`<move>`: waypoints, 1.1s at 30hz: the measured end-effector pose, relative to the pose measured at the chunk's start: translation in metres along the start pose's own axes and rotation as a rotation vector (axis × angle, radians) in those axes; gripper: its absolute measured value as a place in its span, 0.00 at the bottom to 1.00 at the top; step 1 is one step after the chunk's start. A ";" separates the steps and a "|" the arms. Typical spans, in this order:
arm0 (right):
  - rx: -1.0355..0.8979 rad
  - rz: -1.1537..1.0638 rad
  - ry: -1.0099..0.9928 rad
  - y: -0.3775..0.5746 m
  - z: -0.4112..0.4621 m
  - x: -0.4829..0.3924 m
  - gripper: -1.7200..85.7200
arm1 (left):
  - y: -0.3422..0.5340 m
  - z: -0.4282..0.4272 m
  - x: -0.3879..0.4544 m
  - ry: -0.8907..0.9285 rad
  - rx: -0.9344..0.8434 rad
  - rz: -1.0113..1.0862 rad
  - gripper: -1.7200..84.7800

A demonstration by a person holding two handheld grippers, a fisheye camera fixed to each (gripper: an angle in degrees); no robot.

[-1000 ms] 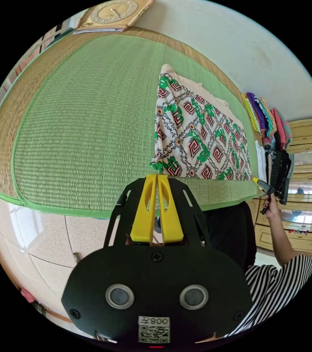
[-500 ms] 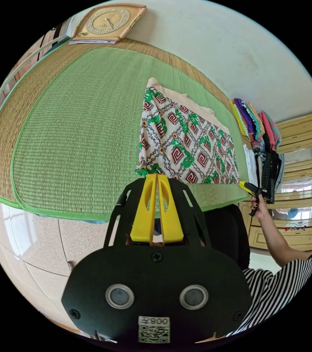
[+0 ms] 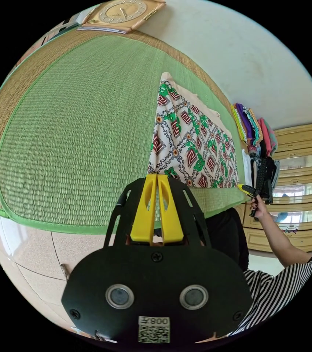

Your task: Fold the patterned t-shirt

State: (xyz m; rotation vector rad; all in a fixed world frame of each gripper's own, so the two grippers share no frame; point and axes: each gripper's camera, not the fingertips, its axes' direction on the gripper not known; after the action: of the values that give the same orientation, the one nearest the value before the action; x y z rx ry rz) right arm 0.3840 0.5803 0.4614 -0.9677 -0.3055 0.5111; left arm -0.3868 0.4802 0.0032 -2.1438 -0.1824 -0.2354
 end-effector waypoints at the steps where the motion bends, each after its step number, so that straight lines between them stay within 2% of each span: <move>1: 0.002 0.016 0.003 0.001 -0.003 -0.002 0.02 | 0.002 0.003 0.003 0.005 0.004 0.015 0.02; 8: 0.058 0.069 -0.009 0.012 -0.027 -0.015 0.02 | 0.014 0.013 0.027 0.019 0.033 0.079 0.02; 14: 0.135 0.078 -0.063 0.023 -0.052 -0.025 0.02 | 0.018 0.013 0.088 0.112 0.109 0.268 0.02; 22: 0.205 0.047 -0.185 0.032 -0.079 -0.029 0.02 | 0.002 0.059 0.232 0.240 -0.035 0.598 0.05; 29: 0.236 -0.071 -0.260 0.034 -0.098 -0.036 0.02 | -0.008 0.119 0.383 0.141 -0.061 0.919 0.13; 33: 0.224 -0.144 -0.307 0.029 -0.106 -0.037 0.02 | -0.007 0.167 0.462 -0.027 -0.040 1.065 0.15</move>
State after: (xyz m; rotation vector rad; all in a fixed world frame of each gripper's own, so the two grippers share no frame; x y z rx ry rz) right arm 0.3944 0.4991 0.3786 -0.6432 -0.5771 0.5488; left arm 0.0764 0.6422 0.0281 -1.9941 0.9352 0.4117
